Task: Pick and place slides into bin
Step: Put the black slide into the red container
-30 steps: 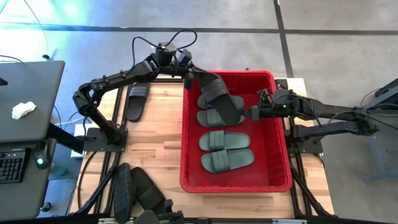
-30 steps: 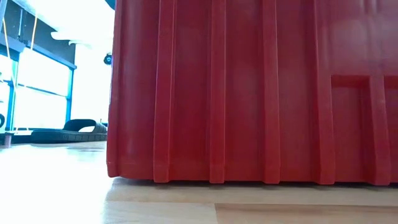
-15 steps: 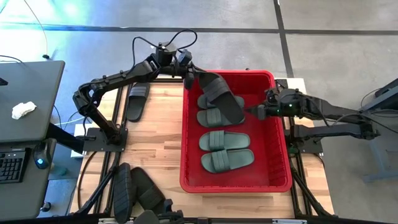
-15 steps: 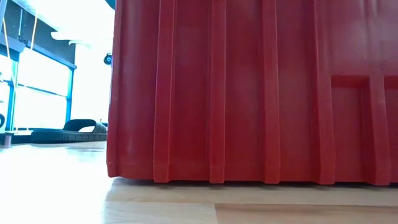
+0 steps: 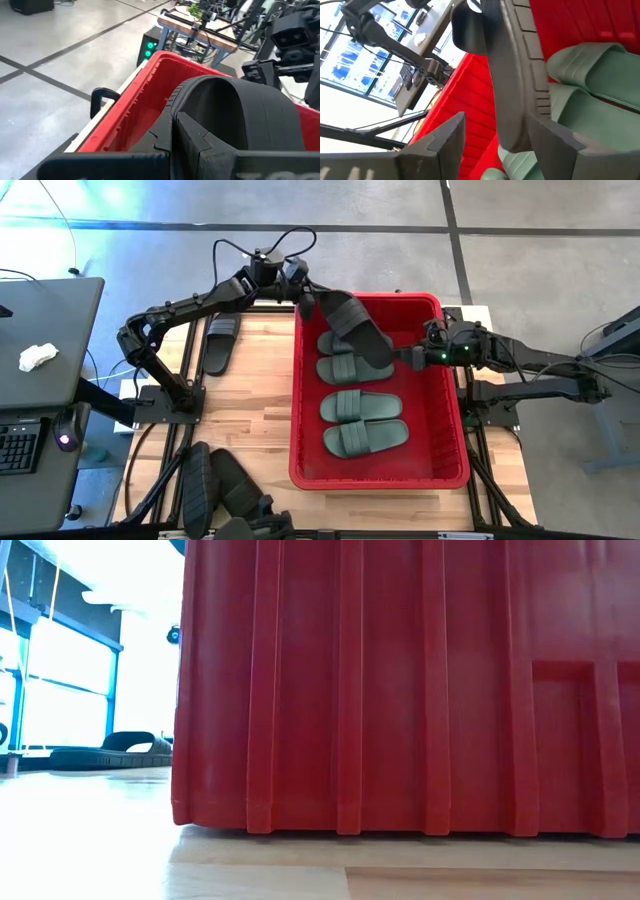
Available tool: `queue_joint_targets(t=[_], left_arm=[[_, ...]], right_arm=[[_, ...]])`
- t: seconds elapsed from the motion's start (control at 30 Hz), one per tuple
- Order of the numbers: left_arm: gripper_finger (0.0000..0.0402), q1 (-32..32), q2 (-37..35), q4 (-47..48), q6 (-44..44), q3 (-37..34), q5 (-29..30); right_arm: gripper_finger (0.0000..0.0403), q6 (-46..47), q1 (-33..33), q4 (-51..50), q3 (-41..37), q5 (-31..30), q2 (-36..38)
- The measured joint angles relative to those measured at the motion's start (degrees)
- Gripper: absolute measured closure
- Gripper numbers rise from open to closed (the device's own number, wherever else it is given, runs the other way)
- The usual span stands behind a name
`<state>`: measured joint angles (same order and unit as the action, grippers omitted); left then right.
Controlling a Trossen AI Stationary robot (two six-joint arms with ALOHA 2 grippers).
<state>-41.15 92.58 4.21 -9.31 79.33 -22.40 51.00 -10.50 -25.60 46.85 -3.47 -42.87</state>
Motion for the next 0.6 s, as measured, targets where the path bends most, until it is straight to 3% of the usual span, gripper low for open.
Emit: queue_joint_targets(t=[0.6], left_arm=[[0.0401, -0.2, 0.0, -5.9, -1.9, 1.0, 0.7]], right_arm=[[0.0202, -2.0, 0.0, -1.6, 0.0, -7.3, 5.2]])
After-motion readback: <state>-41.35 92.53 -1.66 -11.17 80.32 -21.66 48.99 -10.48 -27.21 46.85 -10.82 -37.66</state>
